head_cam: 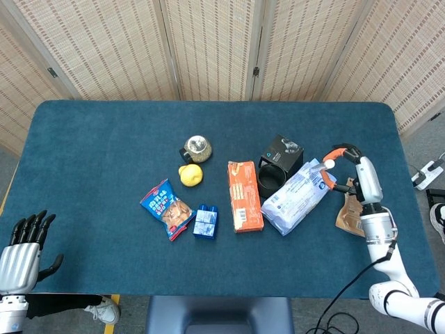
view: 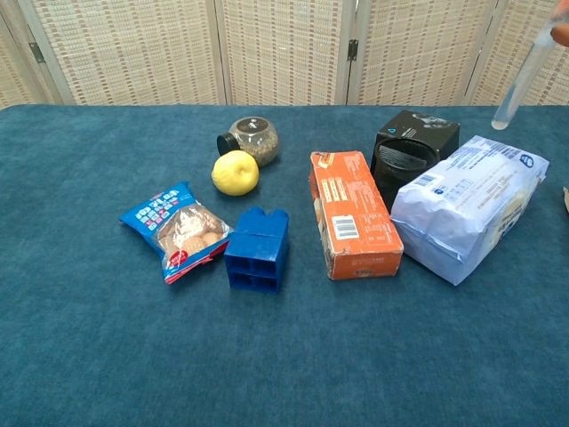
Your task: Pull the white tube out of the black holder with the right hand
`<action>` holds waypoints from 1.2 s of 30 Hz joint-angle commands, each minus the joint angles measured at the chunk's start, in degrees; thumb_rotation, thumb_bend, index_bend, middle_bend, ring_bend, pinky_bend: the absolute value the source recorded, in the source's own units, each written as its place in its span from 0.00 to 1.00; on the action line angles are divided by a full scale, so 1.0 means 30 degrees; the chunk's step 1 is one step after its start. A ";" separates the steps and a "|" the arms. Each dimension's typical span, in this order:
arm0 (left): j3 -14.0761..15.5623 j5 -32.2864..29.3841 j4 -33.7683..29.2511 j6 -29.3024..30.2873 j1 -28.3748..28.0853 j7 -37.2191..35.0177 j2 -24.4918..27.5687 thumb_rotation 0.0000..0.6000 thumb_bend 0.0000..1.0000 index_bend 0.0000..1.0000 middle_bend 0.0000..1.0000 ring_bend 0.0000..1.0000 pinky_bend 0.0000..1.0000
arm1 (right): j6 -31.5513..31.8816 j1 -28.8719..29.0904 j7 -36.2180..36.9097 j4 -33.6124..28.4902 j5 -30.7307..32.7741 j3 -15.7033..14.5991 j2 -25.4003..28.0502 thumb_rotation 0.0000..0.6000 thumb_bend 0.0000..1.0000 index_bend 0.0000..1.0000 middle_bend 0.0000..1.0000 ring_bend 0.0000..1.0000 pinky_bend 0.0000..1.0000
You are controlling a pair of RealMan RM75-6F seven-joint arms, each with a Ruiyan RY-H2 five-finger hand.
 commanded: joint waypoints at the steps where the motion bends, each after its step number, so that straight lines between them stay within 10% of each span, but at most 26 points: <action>1: 0.0000 0.0012 0.0003 -0.0024 -0.0023 0.0000 -0.0016 1.00 0.33 0.14 0.09 0.04 0.09 | -0.0178 -0.0058 0.1212 -0.0759 0.0433 0.0080 -0.0121 1.00 0.52 0.61 0.43 0.21 0.13; 14: 0.0011 0.0051 0.0037 0.0045 0.0001 -0.0077 0.0005 1.00 0.33 0.14 0.09 0.04 0.09 | -0.3801 -0.0620 1.1640 -0.3459 -0.0131 0.0680 0.2368 1.00 0.52 0.61 0.43 0.22 0.13; 28: 0.0005 0.0013 0.0019 -0.0019 -0.0040 -0.0002 0.0001 1.00 0.32 0.14 0.09 0.04 0.09 | 0.0055 0.0445 -0.1284 -0.0348 0.0458 0.0383 -0.0224 1.00 0.52 0.61 0.43 0.22 0.13; 36: -0.0005 0.0025 -0.0010 -0.0010 -0.0054 0.0011 0.0012 1.00 0.33 0.14 0.09 0.04 0.09 | -0.0923 0.0804 -0.0154 -0.1395 0.0865 0.0688 -0.0415 1.00 0.52 0.61 0.43 0.22 0.13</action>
